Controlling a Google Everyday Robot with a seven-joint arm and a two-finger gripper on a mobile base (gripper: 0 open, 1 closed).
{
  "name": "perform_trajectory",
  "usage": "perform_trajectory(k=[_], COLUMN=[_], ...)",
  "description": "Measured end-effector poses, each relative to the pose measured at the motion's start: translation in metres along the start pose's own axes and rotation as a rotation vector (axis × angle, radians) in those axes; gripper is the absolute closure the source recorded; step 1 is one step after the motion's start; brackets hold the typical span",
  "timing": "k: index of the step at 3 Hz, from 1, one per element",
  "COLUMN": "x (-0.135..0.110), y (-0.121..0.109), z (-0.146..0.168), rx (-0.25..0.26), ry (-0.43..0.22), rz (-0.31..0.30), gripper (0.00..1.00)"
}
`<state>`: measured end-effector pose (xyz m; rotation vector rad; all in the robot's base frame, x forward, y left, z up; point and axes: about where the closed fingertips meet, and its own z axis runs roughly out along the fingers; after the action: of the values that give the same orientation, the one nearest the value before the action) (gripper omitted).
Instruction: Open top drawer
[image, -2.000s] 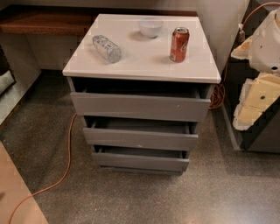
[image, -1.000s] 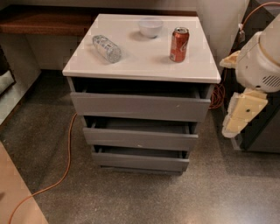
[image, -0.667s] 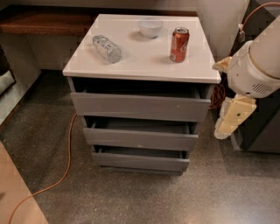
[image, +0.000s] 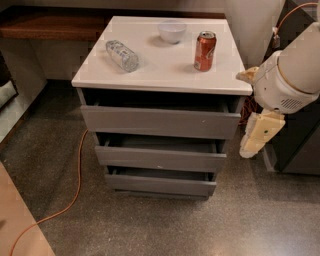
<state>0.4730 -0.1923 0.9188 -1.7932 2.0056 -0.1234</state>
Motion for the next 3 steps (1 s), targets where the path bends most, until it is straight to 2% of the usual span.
perform_trajectory(k=[1,2,3], x=[-0.001,-0.004,-0.008], y=[0.0,-0.008,-0.011], z=[0.01,0.057,0.09], rx=[-0.01,-0.031,-0.065], ry=[-0.046,-0.129,-0.171], rz=[0.016,0.029,0.023], gripper=[0.0,0.0,0.0])
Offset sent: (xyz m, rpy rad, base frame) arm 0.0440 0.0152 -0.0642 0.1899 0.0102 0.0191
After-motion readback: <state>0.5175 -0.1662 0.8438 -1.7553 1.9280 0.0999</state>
